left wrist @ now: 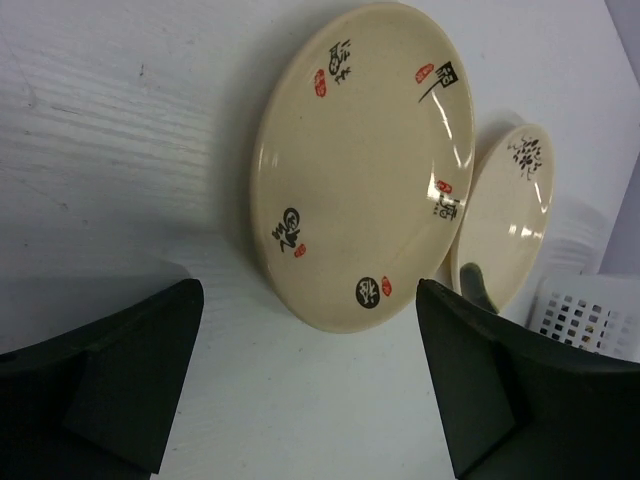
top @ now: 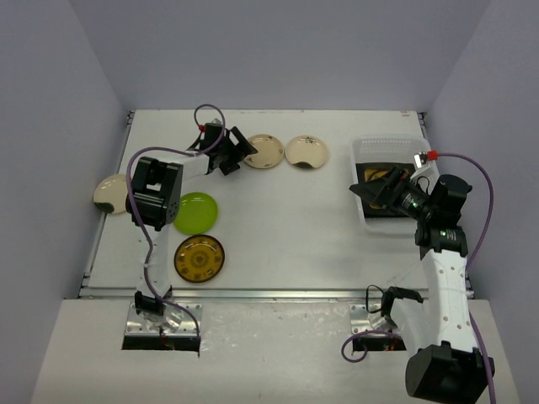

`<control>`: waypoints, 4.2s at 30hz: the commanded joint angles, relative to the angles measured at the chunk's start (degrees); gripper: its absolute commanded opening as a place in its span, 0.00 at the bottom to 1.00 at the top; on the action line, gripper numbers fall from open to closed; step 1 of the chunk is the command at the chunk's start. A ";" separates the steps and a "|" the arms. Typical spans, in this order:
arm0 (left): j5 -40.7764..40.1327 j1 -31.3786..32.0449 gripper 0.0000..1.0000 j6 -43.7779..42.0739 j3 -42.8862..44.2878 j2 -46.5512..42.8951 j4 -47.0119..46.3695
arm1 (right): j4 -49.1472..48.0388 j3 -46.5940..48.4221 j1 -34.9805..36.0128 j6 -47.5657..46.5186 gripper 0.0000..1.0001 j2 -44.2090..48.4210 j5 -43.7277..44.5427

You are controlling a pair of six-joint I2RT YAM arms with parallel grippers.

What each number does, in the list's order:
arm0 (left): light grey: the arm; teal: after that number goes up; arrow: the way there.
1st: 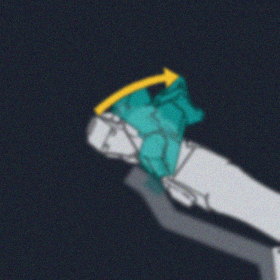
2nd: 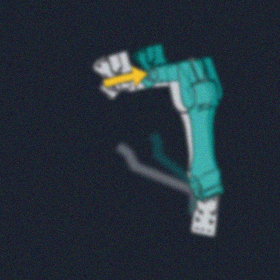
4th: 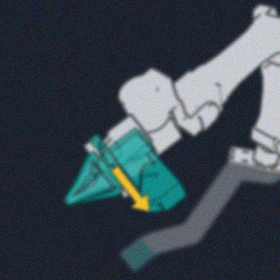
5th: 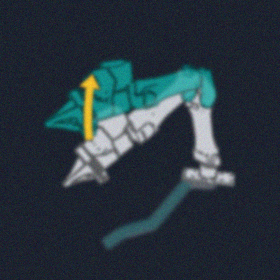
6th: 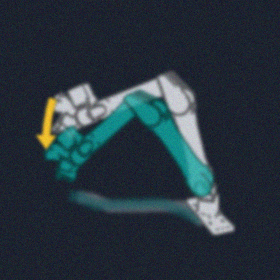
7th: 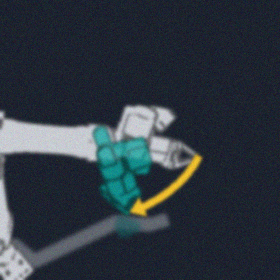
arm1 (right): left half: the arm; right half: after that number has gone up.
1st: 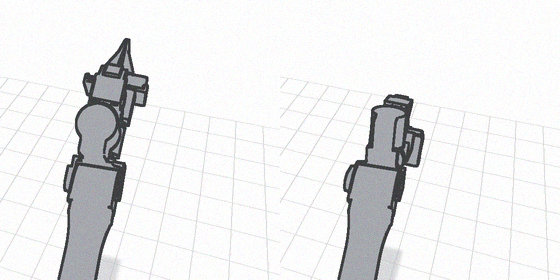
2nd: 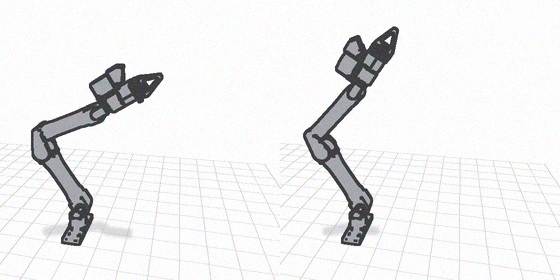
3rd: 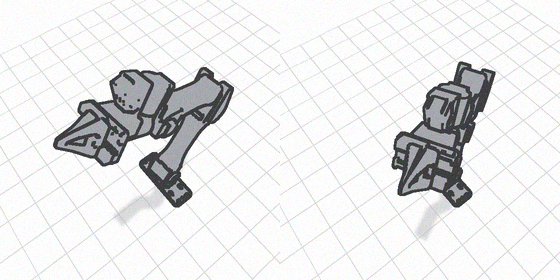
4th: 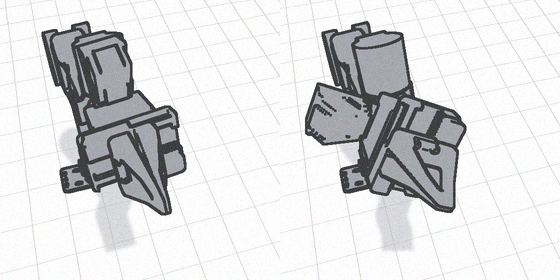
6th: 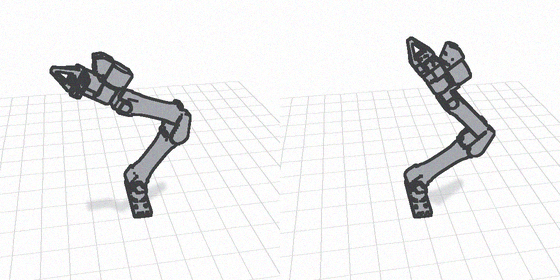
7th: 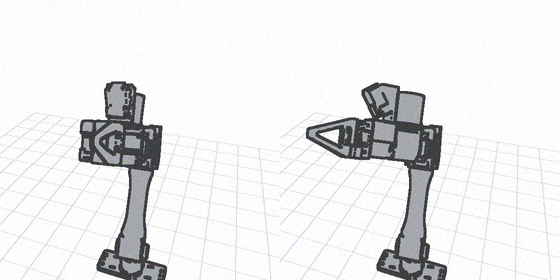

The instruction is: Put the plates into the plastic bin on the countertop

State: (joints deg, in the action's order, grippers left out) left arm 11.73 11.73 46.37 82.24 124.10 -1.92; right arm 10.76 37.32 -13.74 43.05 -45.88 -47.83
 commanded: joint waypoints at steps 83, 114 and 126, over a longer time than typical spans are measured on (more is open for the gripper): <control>-0.39 10.77 1.00 -14.20 -43.13 -57.38 6.67 | -2.15 8.39 -17.90 5.38 0.85 -34.35 27.11; -2.12 12.00 0.94 1.06 7.95 8.08 -3.82 | -10.41 -7.22 -2.35 4.04 0.99 -6.99 -2.86; -5.02 12.09 0.32 -1.28 31.06 25.54 8.61 | -12.84 -11.23 -2.35 5.44 0.99 -4.07 -4.47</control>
State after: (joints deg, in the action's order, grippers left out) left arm 9.35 23.39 46.62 110.94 145.43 -2.74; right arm 2.55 27.26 -15.99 47.54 -51.02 -50.20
